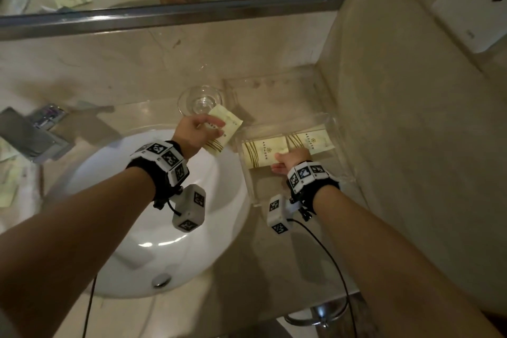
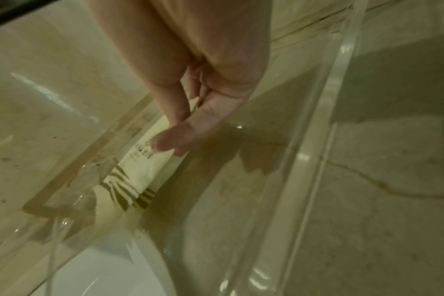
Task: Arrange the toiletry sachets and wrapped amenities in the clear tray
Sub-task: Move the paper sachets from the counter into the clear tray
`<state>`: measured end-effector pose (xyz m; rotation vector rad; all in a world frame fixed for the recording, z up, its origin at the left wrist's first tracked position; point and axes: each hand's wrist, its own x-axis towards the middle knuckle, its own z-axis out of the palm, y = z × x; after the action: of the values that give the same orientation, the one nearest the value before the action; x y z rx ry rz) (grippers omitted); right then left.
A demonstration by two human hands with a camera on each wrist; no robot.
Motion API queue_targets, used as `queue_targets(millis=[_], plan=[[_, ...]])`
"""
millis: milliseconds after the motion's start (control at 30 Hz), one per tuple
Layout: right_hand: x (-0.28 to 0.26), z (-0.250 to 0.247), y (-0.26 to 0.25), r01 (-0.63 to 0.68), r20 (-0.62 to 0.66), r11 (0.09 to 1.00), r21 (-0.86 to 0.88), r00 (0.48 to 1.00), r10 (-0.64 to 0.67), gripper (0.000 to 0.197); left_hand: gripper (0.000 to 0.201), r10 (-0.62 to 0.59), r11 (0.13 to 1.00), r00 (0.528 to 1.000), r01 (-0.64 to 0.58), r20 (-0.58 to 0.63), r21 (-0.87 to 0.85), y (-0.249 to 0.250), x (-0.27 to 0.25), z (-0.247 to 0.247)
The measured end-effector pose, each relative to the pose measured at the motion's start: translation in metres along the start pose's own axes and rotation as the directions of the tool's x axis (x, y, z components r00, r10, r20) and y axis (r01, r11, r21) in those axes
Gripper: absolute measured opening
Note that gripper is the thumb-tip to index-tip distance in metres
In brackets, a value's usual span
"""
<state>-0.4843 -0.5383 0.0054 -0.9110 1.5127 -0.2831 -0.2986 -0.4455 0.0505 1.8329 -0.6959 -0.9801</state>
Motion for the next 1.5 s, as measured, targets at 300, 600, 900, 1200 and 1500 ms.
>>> queue_targets(millis=[300,600,900,1200,1500], plan=[[-0.010,-0.012,-0.005,0.225,-0.139,0.864,-0.450,0.938,-0.317,0.054,0.055,0.020,0.998,0.993,-0.012,0.115,-0.069,0.021,-0.012,0.013],[-0.040,-0.034,-0.016,0.377,0.160,0.922,-0.086,0.919,-0.361,0.031,0.023,0.050,0.990,0.974,-0.077,0.220,0.115,0.037,-0.014,0.034],[-0.042,-0.052,-0.004,0.174,0.269,0.924,0.341,0.924,-0.273,0.010,0.033,0.112,0.993,0.943,-0.118,0.313,-0.003,0.046,-0.024,0.068],[-0.023,-0.105,0.012,0.078,0.057,0.888,0.452,0.992,-0.116,0.035,0.020,-0.021,0.999,0.943,0.011,0.331,0.031,0.037,-0.018,0.076],[0.007,-0.106,0.019,0.110,-0.112,0.951,0.290,0.990,-0.080,0.029,0.014,-0.047,0.998,0.966,0.035,0.253,0.050,0.025,-0.001,0.069]])
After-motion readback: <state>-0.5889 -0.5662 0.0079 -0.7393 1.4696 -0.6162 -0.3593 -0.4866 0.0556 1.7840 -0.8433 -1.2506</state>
